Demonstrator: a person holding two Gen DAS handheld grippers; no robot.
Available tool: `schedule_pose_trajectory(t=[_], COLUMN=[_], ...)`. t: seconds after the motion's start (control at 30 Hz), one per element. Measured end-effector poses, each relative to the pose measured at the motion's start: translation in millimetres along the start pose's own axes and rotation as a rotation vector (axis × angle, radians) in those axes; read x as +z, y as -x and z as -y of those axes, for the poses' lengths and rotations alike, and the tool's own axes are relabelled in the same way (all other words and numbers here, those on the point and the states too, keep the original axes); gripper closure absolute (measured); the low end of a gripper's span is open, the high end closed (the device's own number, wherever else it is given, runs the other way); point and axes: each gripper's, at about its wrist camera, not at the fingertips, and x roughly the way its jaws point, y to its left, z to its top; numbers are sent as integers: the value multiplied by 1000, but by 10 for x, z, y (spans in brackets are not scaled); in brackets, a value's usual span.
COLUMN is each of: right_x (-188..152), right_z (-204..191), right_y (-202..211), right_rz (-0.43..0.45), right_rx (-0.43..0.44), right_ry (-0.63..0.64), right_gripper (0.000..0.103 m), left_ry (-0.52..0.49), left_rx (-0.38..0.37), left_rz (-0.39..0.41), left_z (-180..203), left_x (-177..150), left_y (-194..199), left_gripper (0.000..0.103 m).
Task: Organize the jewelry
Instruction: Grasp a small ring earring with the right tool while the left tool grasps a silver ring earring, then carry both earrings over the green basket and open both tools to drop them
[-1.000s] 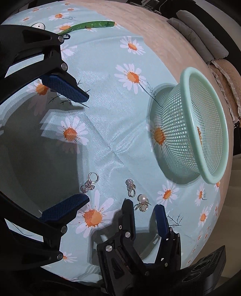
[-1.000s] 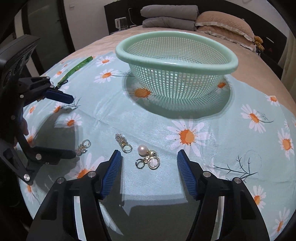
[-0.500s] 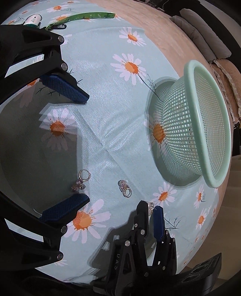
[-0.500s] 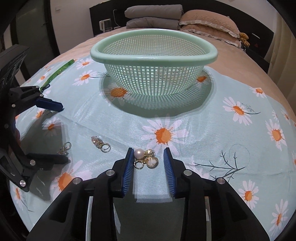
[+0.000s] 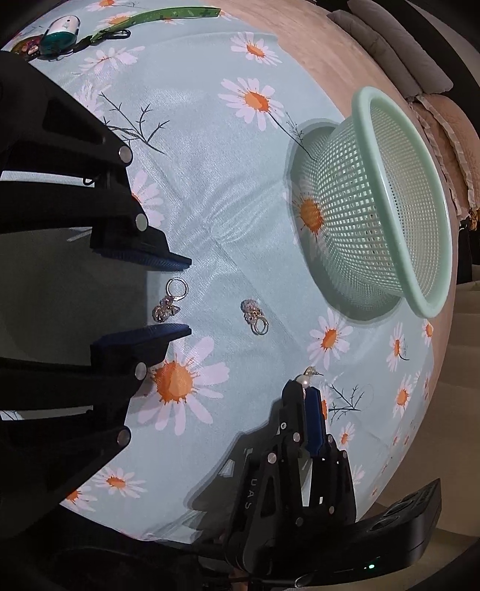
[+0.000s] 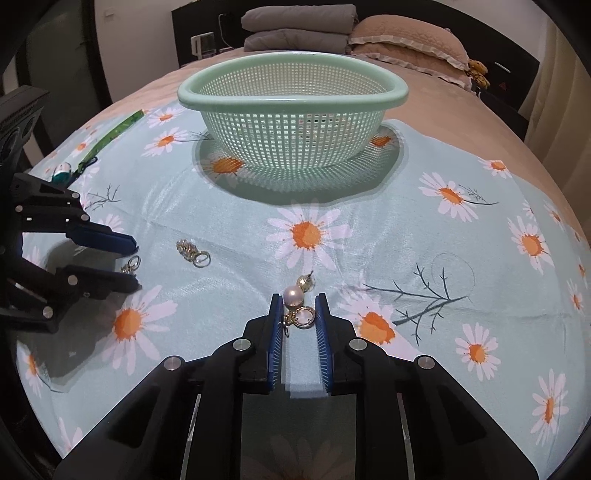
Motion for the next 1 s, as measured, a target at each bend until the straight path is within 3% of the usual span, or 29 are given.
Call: schedule_pose_trajectory(t=[0.17,0.57,0.7,1.0], right_x=[-129,-260,-255,-27], right_z=[-10,-4,-41,2], right_y=[110,420,577,1015], right_rz=[-6,22,43,101], right_rx=[-29,66,98,60], right_ry=[18,-2,34,171], right_gripper=[86,87,86,86], left_ry=[3,97,97,50], left_rx=[-17,-47,-4,86], left_rz=[-8,-23,-22,62], left_z=[50,-40,-107,-258], left_x=[-27,-228,-306,-193], left_y=[11,182,374,1011], left_gripper=[94,95,95,95])
